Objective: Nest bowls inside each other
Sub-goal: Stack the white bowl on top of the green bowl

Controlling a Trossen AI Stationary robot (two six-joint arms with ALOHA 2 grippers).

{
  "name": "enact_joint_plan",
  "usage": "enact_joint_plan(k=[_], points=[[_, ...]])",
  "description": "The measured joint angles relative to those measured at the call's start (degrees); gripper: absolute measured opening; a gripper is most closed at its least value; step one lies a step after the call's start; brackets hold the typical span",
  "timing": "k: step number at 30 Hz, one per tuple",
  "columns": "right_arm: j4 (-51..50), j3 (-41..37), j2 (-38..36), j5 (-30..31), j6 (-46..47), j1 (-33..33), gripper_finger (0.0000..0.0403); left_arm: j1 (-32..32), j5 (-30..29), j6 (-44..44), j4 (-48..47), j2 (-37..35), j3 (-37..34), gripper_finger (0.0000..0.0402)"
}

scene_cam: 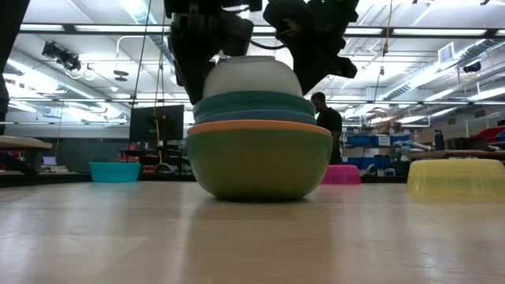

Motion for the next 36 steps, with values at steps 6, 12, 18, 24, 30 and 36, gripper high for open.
enact_joint_plan(k=[6,12,18,24,30,36], points=[[1.36,0.00,0.00,-0.09,-0.74,0.04,0.0020,-0.10,-0.91,0.02,-1.65,-2.05,0.00,0.0056],[1.54,0.00,0.00,-0.72,-0.74,0.44,0.0042,-2.31,-0.60,0.09,-1.56,-2.60,0.00,0.0076],[1.09,1.10,0.00,-0.63,-1.63,1.26,0.0060,-3.97,0.00,0.06,-1.70,-2.69,0.00,0.0107],[-1.96,3.91,0.02,-0.44,-2.46,1.64,0.0075,-5.01,-0.27,-0.11,-2.01,-3.24,0.00,0.0141],[-5.28,6.48,-0.02,-0.68,-3.45,2.31,0.0085,-4.92,-3.49,-0.57,-3.11,-6.25,0.00,0.0155],[-8.47,7.30,-0.02,-1.20,-3.37,3.10,0.0089,-4.84,-5.07,-1.13,-2.04,-7.96,0.13,0.0155]])
